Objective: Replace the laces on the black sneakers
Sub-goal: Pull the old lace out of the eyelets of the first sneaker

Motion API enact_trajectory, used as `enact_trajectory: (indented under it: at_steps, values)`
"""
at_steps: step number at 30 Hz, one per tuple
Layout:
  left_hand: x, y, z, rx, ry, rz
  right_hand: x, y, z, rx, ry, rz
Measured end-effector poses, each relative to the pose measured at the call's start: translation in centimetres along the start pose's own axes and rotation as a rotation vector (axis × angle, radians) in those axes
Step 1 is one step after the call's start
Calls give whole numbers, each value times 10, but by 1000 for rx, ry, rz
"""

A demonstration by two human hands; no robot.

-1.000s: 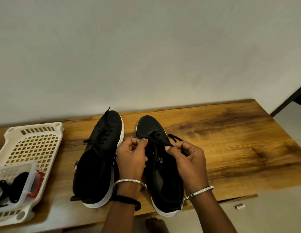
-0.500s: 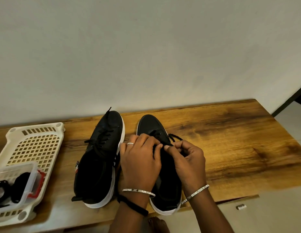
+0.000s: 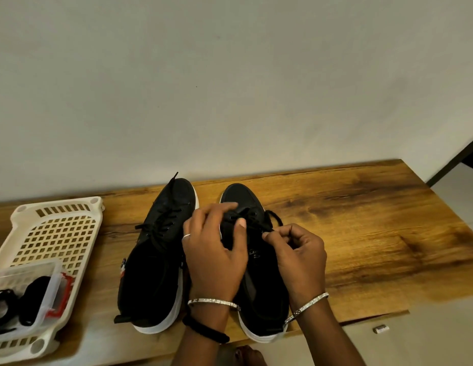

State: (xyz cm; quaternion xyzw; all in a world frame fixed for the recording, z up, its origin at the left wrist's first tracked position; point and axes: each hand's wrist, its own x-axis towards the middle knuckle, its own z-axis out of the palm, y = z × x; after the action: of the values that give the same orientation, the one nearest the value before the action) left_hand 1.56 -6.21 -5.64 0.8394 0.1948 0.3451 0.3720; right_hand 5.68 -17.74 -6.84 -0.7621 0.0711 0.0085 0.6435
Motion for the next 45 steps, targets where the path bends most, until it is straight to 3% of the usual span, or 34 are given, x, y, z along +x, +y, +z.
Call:
enact_trajectory:
  at_steps: [5,10,13,16,19,21,26,28,35,39,43,45]
  values:
    - [-8,-1,4,351,-121,188,-1,-3,-1,-60,18,-38]
    - [-9,3,8,445,-120,243,-1,-4,-1,-80,14,-55]
    - [-10,2,10,284,-80,146,-2,-3,0,-65,28,-60]
    - [0,8,1,-137,163,-149,-1,-3,0,-46,19,-49]
    - [8,12,-10,-144,316,-241,0,-3,0,-24,-7,-30]
    - [7,9,-11,-35,258,-216,1,-3,1,-13,-12,-25]
    - [-1,3,-5,246,-106,170,2,-1,-1,-10,-7,-37]
    - [-5,2,-2,307,-213,223,3,-1,-1,-11,-18,-37]
    - [-10,6,11,374,-149,185,2,-3,-2,2,-31,-43]
    - [-5,-2,10,-89,-16,-159,4,0,-2,21,-31,-25]
    - [14,5,-3,-968,44,-702,4,1,-3,36,-32,-14]
    - [17,7,-10,-1105,33,-777,4,1,-2,41,-32,-12]
